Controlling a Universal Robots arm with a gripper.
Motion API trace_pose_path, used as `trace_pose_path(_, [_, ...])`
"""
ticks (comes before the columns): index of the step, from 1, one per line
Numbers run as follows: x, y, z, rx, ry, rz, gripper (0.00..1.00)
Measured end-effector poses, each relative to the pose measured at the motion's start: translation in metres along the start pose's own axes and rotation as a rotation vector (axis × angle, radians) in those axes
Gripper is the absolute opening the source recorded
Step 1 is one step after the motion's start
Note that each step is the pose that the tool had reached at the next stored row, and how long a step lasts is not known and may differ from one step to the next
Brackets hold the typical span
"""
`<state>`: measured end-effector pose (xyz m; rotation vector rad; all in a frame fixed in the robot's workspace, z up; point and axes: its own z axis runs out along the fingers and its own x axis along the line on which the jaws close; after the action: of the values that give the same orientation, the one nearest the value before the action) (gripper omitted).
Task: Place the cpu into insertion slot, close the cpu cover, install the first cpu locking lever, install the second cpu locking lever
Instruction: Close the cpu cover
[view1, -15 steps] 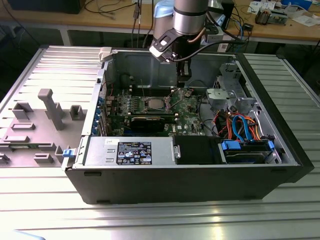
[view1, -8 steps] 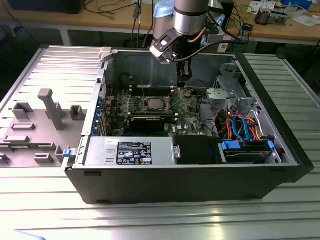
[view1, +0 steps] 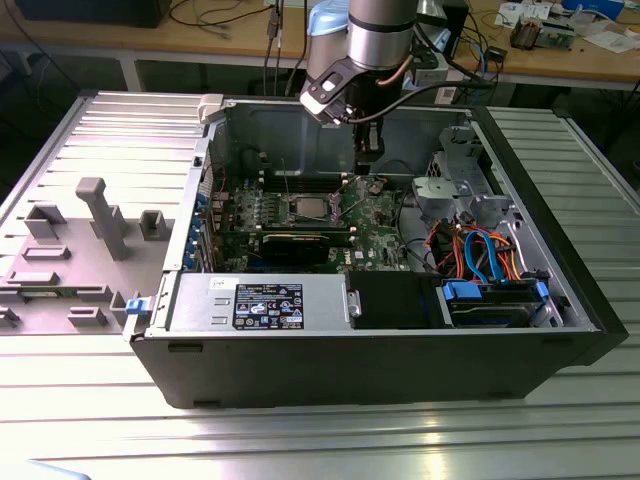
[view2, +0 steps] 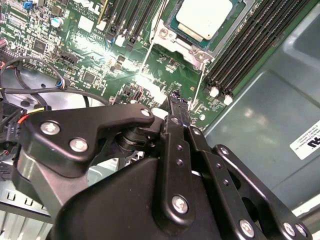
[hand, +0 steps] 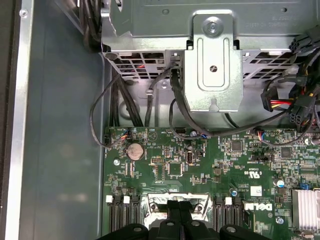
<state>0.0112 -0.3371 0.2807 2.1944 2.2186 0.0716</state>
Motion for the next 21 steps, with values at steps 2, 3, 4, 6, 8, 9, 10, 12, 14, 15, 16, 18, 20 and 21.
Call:
trace_pose_path(2, [-0.0001,0.0055,0.0005,0.0001,-0.0001,0.0,0.11])
trace_pose_path(3, [-0.0001,0.0081,0.0013,0.0001,0.0001,0.0,0.11])
trace_pose_path(4, [-0.0001,0.0102,0.0019,0.0002,0.0,0.0,0.11])
trace_pose_path(6, [-0.0002,0.0141,0.0039,0.0005,-0.0001,0.0,0.11])
trace_pose_path(8, [-0.0004,0.0194,0.0077,0.0017,-0.0001,0.0,0.11])
trace_pose_path(9, [-0.0004,0.0216,0.0096,0.0023,-0.0002,0.0,0.11])
trace_pose_path(10, [-0.0005,0.0231,0.0111,0.0027,-0.0001,0.0,0.11])
trace_pose_path(12, [-0.0006,0.0282,0.0161,0.0051,0.0,0.0,0.11])
trace_pose_path(14, [-0.0007,0.0292,0.0188,0.0062,-0.0001,0.0,0.11])
trace_pose_path(15, [-0.0007,0.0292,0.0188,0.0063,-0.0003,0.0,0.11])
trace_pose_path(16, [-0.0007,0.0292,0.0188,0.0064,-0.0004,0.0,0.11])
trace_pose_path(18, [-0.0007,0.0292,0.0196,0.0063,-0.0001,0.0,0.11])
trace_pose_path(20, [-0.0007,0.0292,0.0197,0.0063,-0.0001,0.0,0.11])
trace_pose_path(21, [-0.0007,0.0292,0.0197,0.0063,-0.0001,0.0,0.11])
